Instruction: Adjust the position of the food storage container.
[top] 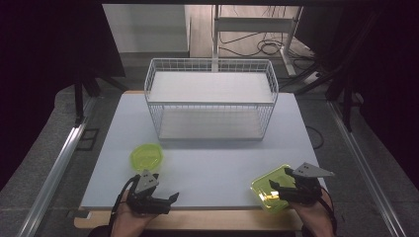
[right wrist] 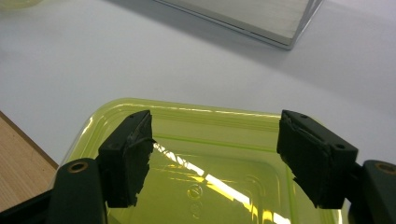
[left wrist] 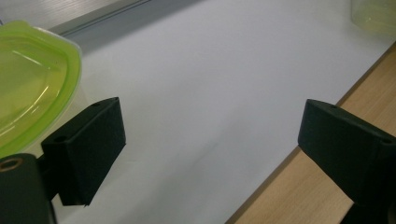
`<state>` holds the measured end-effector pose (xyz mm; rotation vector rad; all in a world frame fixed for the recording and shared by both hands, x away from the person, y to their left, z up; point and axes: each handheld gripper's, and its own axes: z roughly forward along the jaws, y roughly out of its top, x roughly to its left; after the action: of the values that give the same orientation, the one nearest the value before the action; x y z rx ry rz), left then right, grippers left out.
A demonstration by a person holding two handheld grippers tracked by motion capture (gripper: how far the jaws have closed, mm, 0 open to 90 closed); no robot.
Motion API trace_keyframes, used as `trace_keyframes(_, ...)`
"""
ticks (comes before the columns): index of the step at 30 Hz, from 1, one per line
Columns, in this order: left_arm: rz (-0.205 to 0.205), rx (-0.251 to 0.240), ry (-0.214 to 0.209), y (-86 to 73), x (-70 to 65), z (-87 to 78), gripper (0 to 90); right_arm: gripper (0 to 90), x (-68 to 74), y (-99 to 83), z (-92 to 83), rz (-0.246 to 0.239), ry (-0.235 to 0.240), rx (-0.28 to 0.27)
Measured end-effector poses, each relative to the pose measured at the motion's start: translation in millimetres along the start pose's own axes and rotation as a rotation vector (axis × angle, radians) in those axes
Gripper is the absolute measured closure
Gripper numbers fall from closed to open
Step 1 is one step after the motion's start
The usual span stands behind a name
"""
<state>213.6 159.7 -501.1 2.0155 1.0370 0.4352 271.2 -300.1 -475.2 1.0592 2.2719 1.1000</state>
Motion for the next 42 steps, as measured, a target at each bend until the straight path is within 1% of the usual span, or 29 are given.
trace_keyframes(2, -0.004, -0.004, -0.002, -1.6, 1.5, -1.1, 10.8, 28.4, 1.3, 0.1, 0.6, -0.005, 0.002, 0.001)
trace_keyframes(5, -0.021, -0.033, -0.031, -6.4, 7.0, -3.3, 14.0, 29.2, 4.1, 0.3, 1.9, -0.010, 0.010, 0.000)
trace_keyframes(7, -0.007, -0.031, -0.008, -7.3, 7.5, -2.3, 15.3, 29.8, 5.3, 0.3, 2.6, -0.015, 0.011, 0.007)
trace_keyframes(9, -0.001, -0.029, -0.003, -7.2, 6.9, -1.7, 15.7, 30.1, 5.9, 0.1, 3.1, -0.015, 0.017, 0.009)
trace_keyframes(10, 0.007, -0.029, -0.001, -7.0, 6.2, -1.5, 17.7, 30.8, 7.0, -0.2, 3.9, -0.019, 0.026, 0.015)
trace_keyframes(11, 0.010, -0.030, -0.002, -6.9, 5.8, -1.4, 17.7, 30.8, 7.0, -0.2, 3.9, -0.019, 0.026, 0.015)
trace_keyframes(13, 0.010, -0.034, -0.008, -7.0, 5.7, -1.4, 21.0, 31.1, 7.6, -0.2, 4.2, -0.023, 0.027, 0.017)
trace_keyframes(16, -0.007, -0.039, -0.019, -7.9, 7.8, -0.8, 23.4, 31.1, 7.4, 0.0, 3.9, -0.024, 0.023, 0.017)
trace_keyframes(17, -0.017, -0.046, -0.029, -8.0, 8.6, -1.7, 27.5, 31.1, 7.2, 0.2, 3.6, -0.026, 0.018, 0.014)
trace_keyframes(18, -0.017, -0.046, -0.029, -8.0, 8.6, -1.7, 29.9, 31.1, 7.2, 0.2, 3.6, -0.026, 0.018, 0.014)
trace_keyframes(19, -0.019, -0.049, -0.032, -7.7, 8.8, -2.5, 29.9, 31.1, 7.2, 0.2, 3.7, -0.025, 0.014, 0.011)
trace_keyframes(20, -0.021, -0.052, -0.036, -7.3, 8.7, -3.6, 35.4, 31.1, 7.3, 0.4, 3.8, -0.026, 0.011, 0.011)
trace_keyframes(21, -0.021, -0.055, -0.038, -7.1, 8.4, -4.2, 35.4, 31.1, 7.3, 0.4, 3.8, -0.026, 0.011, 0.011)
trace_keyframes(22, -0.027, -0.056, -0.041, -5.9, 7.5, -4.9, 41.4, 31.2, 7.8, 0.2, 4.4, -0.028, 0.007, 0.013)
trace_keyframes(23, -0.027, -0.056, -0.041, -5.9, 7.5, -4.9, 44.3, 31.2, 7.8, 0.2, 4.4, -0.028, 0.007, 0.013)
trace_keyframes(24, -0.029, -0.054, -0.042, -4.8, 6.8, -4.4, 44.3, 31.1, 7.9, 0.1, 4.7, -0.028, 0.006, 0.014)
trace_keyframes(25, -0.029, -0.051, -0.042, -4.2, 6.2, -3.9, 47.5, 31.1, 8.1, -0.1, 4.9, -0.029, 0.006, 0.017)
trace_keyframes(26, -0.031, -0.046, -0.041, -3.3, 5.0, -3.1, 52.3, 31.1, 8.2, -0.2, 5.1, -0.030, 0.008, 0.017)
trace_keyframes(27, -0.028, -0.037, -0.032, -1.2, 2.5, -1.6, 60.7, 31.1, 8.4, -0.3, 5.6, -0.031, 0.014, 0.014)
trace_keyframes(28, -0.020, -0.032, -0.040, -0.2, 1.9, -1.5, 63.4, 31.1, 8.3, -0.3, 5.7, -0.029, 0.019, 0.013)
trace_keyframes(31, -0.021, -0.037, -0.058, 2.0, 0.7, -1.1, 74.6, 31.1, 7.1, -0.5, 5.6, -0.024, 0.024, 0.009)
trace_keyframes(32, -0.025, -0.041, -0.066, 3.3, 0.6, -0.8, 74.6, 31.1, 7.1, -0.5, 5.6, -0.024, 0.024, 0.009)
trace_keyframes(33, -0.034, -0.049, -0.078, 6.1, 1.7, -0.2, 79.9, 31.1, 6.6, -0.6, 4.9, -0.022, 0.024, 0.005)
trace_keyframes(34, -0.034, -0.049, -0.078, 6.1, 1.7, -0.2, 82.4, 31.1, 6.6, -0.6, 4.9, -0.022, 0.024, 0.005)
trace_keyframes(35, -0.038, -0.054, -0.084, 8.0, 3.2, -0.2, 82.4, 31.1, 6.6, -0.6, 4.7, -0.021, 0.023, 0.001)
trace_keyframes(36, -0.037, -0.060, -0.084, 11.3, 6.4, -0.9, 87.8, 31.1, 7.1, -0.5, 3.9, -0.025, 0.019, -0.005)
trace_keyframes(37, -0.037, -0.060, -0.084, 11.3, 6.4, -0.9, 89.6, 31.1, 7.1, -0.5, 3.9, -0.025, 0.019, -0.005)
trace_keyframes(39, -0.043, -0.076, -0.075, 16.0, 12.0, -2.4, 89.9, 31.1, 7.7, -0.3, 3.5, -0.030, 0.018, -0.006)
trace_keyframes(42, -0.058, -0.096, -0.045, 24.5, 21.7, -3.2, 89.9, 31.1, 8.2, -0.3, 4.3, -0.035, 0.019, -0.005)
